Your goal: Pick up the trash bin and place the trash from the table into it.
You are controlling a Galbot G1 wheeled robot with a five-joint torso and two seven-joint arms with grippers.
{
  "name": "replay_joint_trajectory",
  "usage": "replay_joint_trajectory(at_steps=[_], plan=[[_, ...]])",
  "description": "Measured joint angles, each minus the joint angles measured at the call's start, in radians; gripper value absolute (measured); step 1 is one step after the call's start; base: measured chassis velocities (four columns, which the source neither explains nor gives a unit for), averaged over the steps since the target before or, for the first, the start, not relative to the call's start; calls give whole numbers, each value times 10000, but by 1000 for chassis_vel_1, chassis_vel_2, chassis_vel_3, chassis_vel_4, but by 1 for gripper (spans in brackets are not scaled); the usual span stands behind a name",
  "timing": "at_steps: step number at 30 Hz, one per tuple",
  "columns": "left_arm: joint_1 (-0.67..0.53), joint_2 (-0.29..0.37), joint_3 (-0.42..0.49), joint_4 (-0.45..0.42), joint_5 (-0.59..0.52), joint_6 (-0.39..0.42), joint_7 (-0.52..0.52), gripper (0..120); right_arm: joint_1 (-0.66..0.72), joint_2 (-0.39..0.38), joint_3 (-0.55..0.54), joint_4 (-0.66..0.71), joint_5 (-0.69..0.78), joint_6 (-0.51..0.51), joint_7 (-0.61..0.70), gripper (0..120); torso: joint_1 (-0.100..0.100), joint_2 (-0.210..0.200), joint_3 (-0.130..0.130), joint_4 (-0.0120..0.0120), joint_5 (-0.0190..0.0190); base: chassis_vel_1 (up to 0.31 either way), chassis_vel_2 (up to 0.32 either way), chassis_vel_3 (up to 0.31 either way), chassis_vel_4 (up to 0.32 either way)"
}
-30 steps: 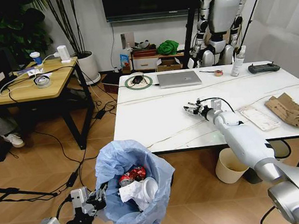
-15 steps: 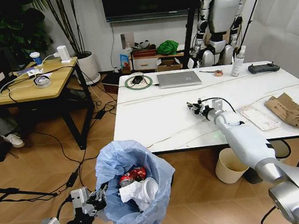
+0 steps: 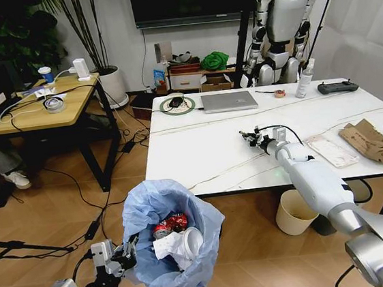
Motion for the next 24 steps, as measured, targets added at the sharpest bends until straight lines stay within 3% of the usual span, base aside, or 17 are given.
replay_joint_trajectory(at_steps=[24], plan=[[8,-2,-5,-30,24,-5,-7,0,11,-81,-47,285,33,13,20,16,0,-1,1,1,2,0,0,0,0]])
